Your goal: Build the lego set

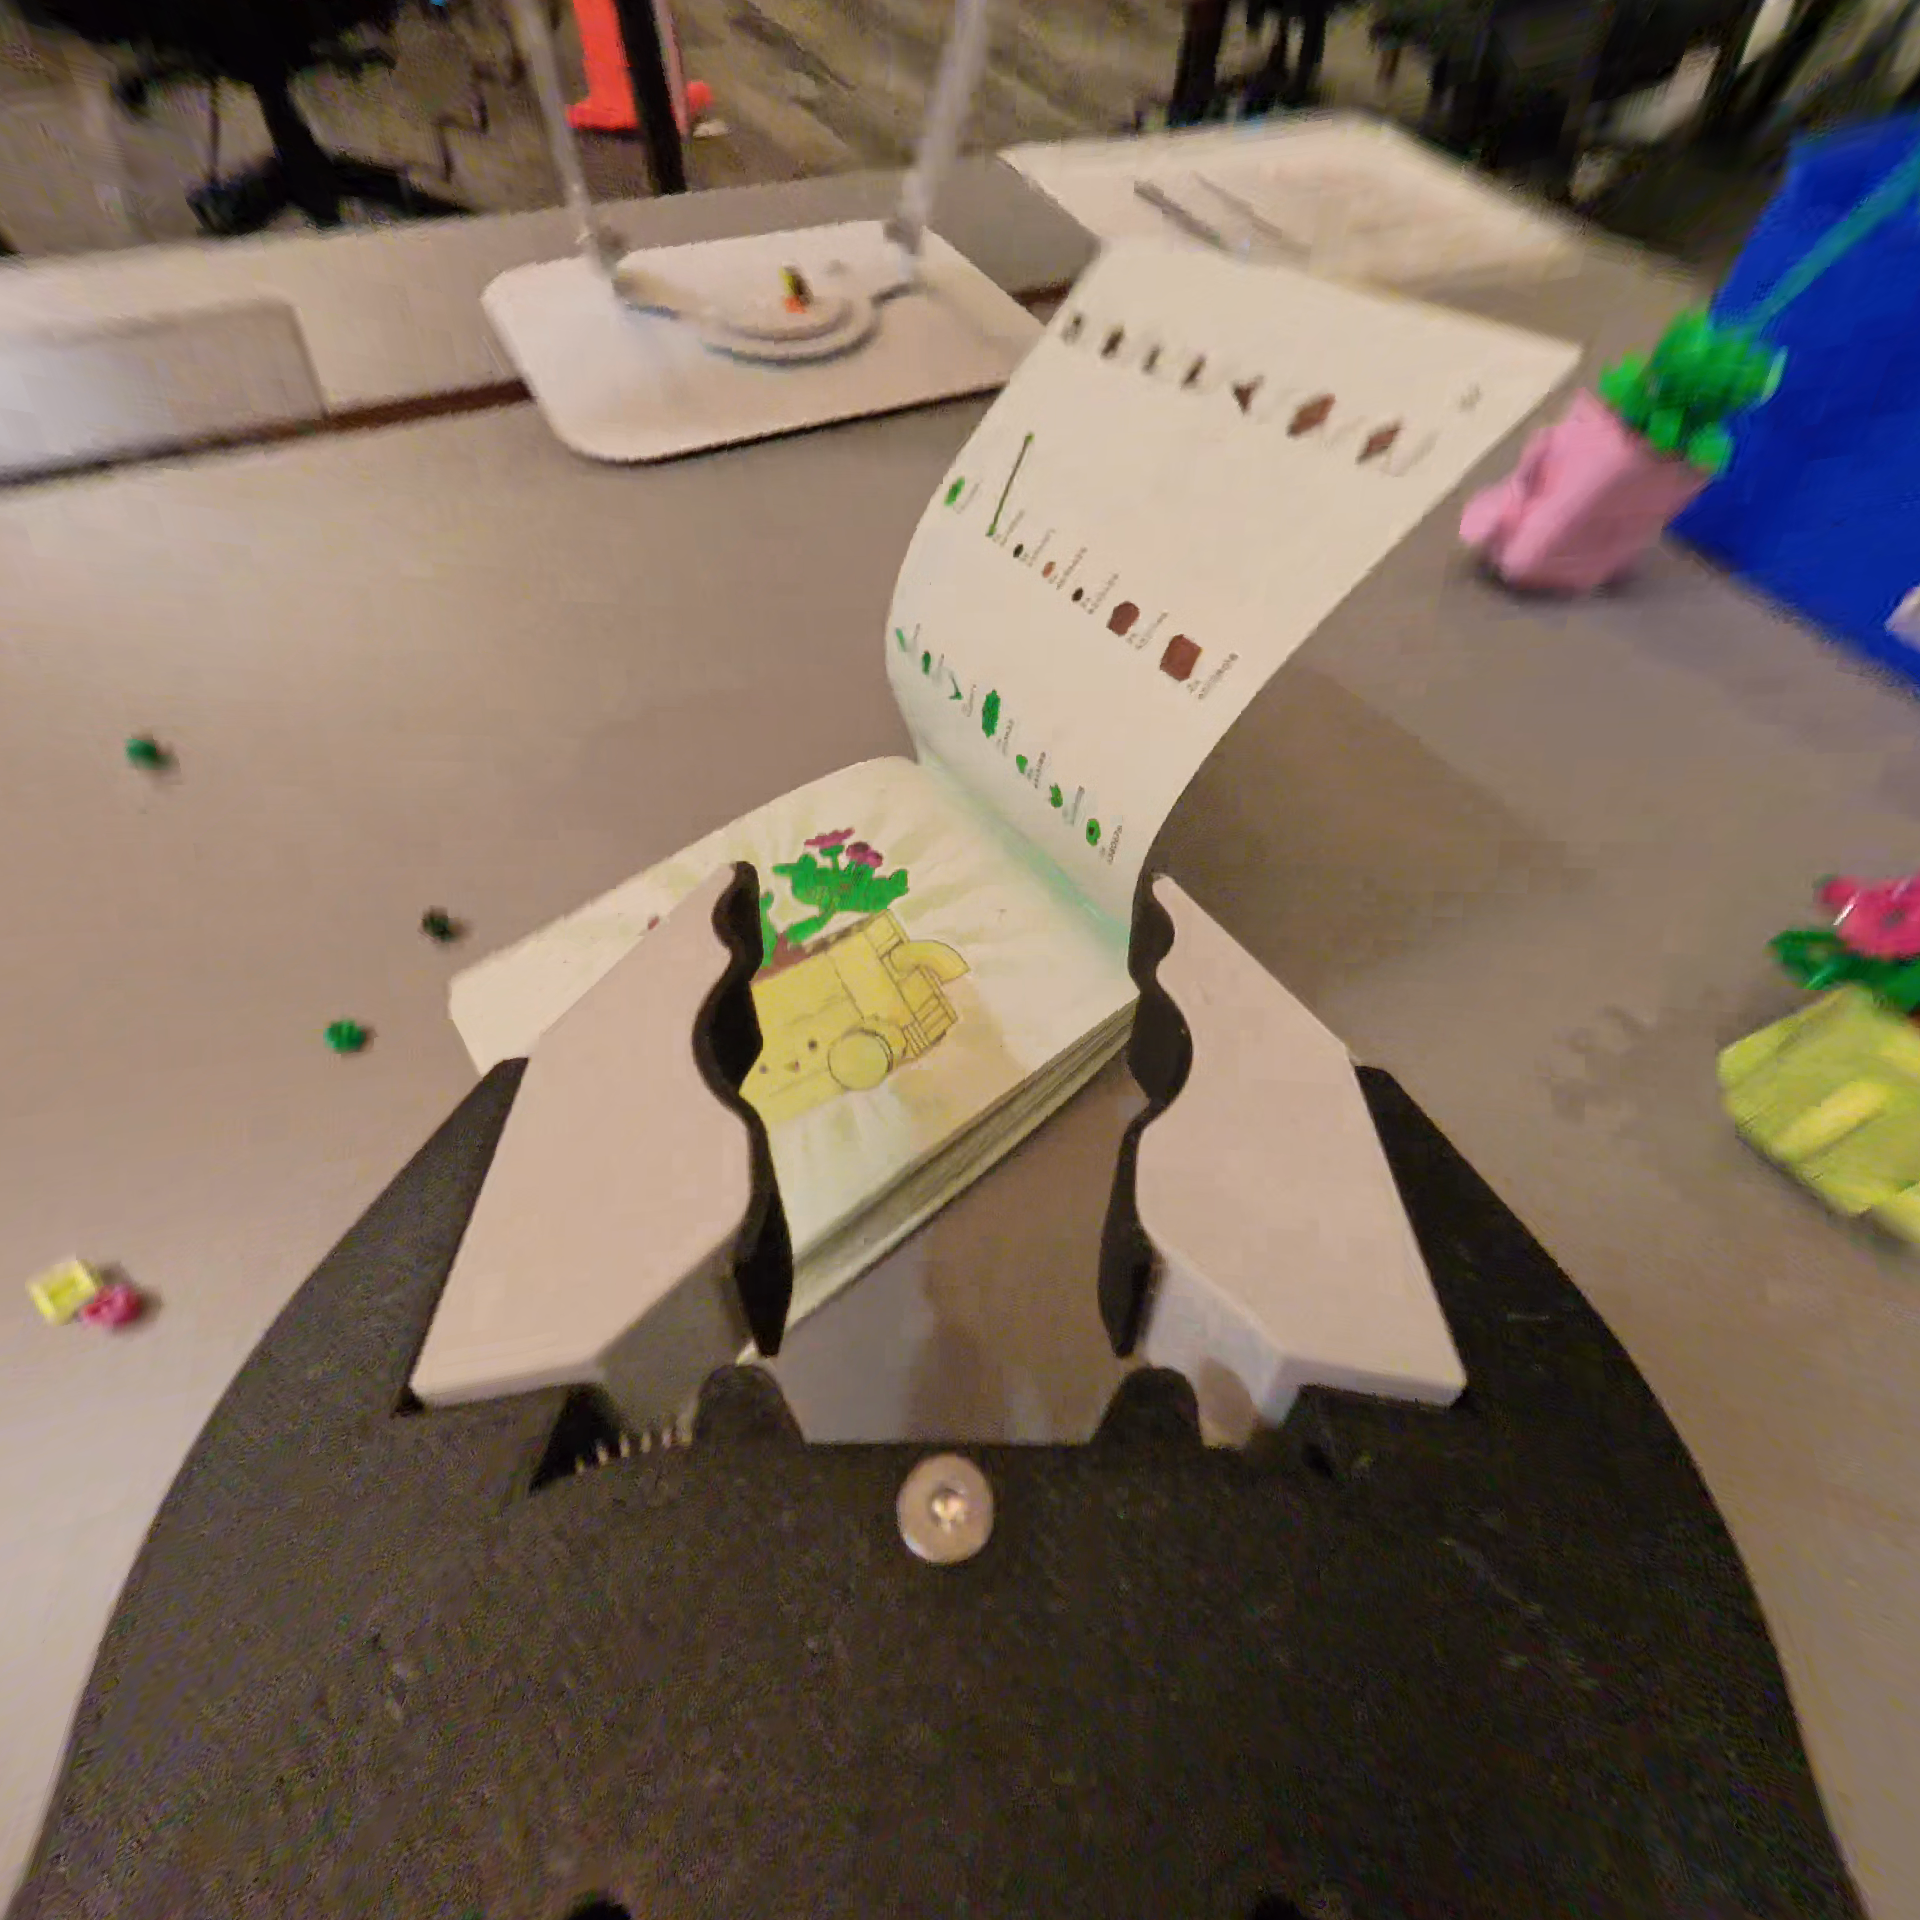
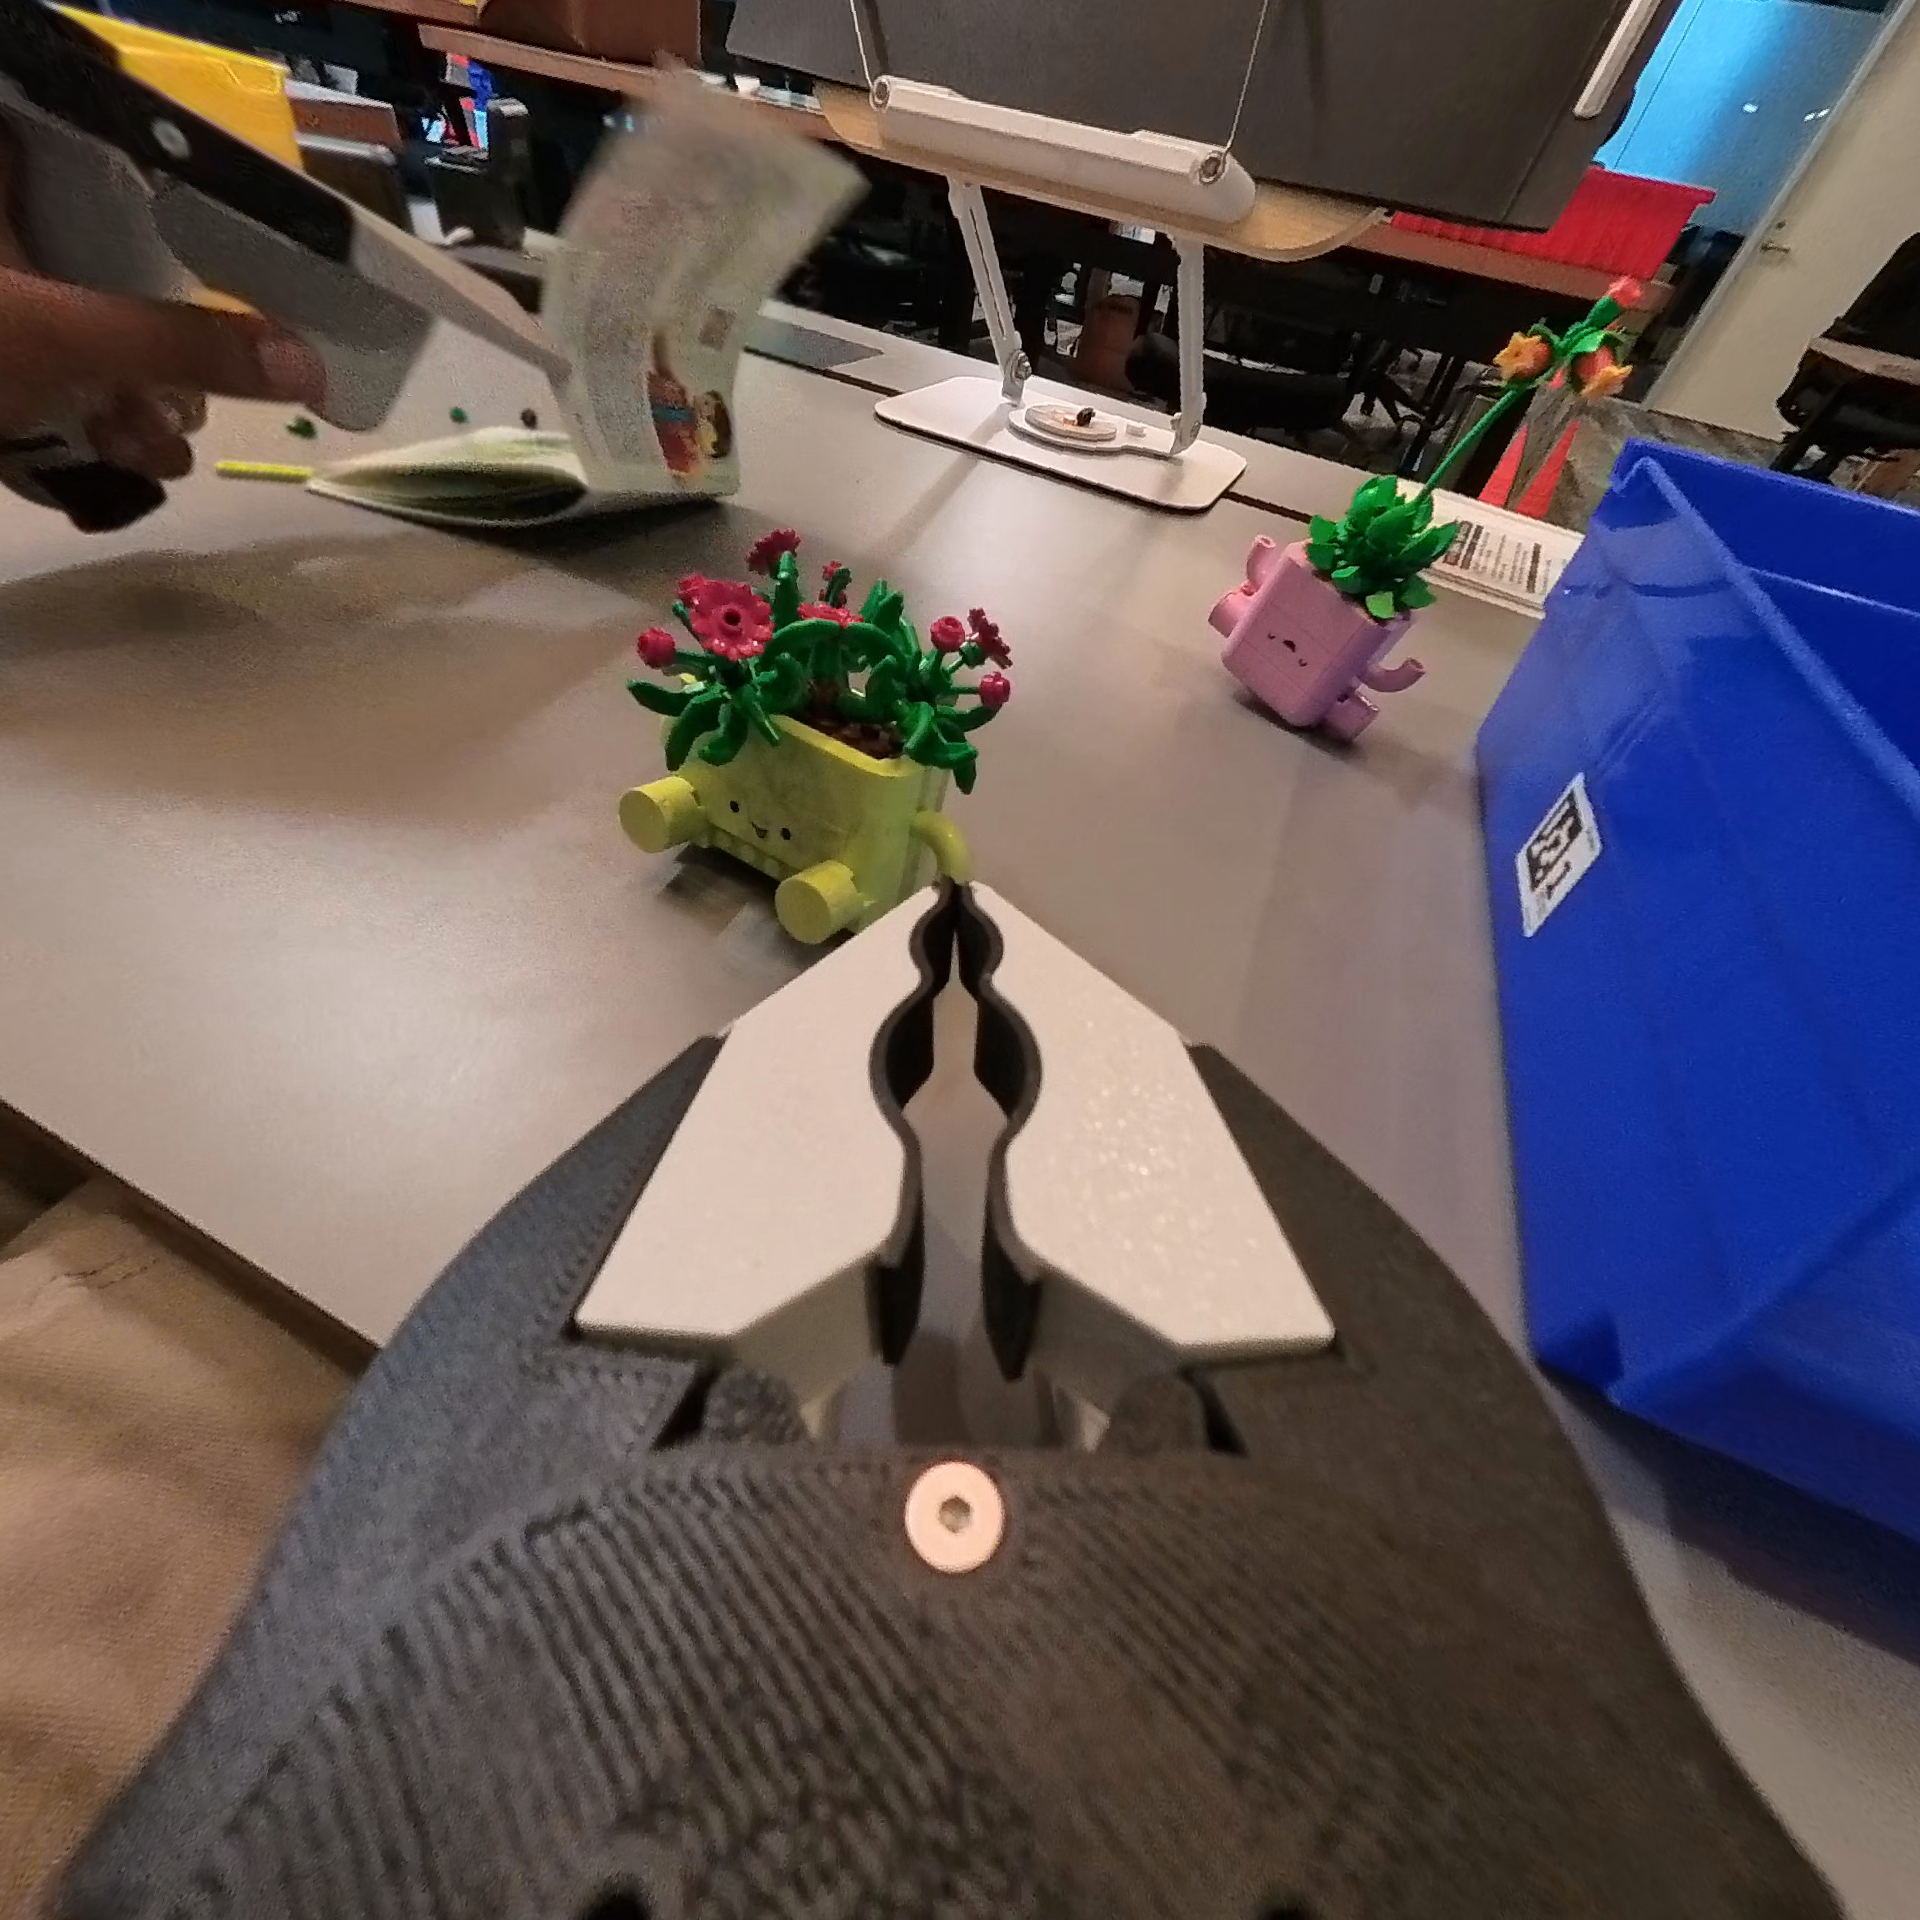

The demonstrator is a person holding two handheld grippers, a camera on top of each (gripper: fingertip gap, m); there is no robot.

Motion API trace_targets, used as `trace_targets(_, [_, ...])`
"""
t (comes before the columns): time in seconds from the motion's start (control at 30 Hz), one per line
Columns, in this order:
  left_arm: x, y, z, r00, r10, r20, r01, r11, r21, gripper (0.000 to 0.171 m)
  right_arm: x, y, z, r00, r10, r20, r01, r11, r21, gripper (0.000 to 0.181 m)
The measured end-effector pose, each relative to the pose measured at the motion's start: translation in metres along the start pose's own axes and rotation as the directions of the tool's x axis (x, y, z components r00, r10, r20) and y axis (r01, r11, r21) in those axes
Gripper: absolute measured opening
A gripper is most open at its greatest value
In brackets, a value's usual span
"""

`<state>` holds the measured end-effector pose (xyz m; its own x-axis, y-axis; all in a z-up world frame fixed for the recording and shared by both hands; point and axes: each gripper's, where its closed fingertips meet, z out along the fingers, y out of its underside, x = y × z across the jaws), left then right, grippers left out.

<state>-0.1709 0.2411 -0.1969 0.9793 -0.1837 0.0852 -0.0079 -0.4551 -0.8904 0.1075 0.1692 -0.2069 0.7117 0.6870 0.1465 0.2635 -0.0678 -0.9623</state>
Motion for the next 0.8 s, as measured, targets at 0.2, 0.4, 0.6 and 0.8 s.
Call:
trace_targets(0.2, [-0.058,-0.01,-0.029,0.976,-0.214,0.039,0.209,0.973,0.094,0.077,0.005,0.002,0.001,0.999,0.019,-0.032,-0.019,1.0,-0.016,0.0])
trace_targets(0.4, [-0.04,-0.057,-0.067,0.996,-0.086,-0.003,0.083,0.945,0.316,0.078,0.022,0.005,0.01,0.987,0.002,-0.159,-0.024,0.991,-0.135,0.012])
trace_targets(0.6, [0.055,-0.04,-0.034,0.944,0.076,-0.32,-0.02,0.985,0.174,0.08,0.021,0.006,0.009,0.989,0.117,-0.094,-0.127,0.986,-0.107,0.017])
trace_targets(0.8, [0.115,-0.038,0.041,0.854,0.14,-0.501,-0.16,0.987,0.003,0.072,0.018,-0.005,0.002,0.957,0.288,0.032,-0.288,0.958,0.0,0.012])
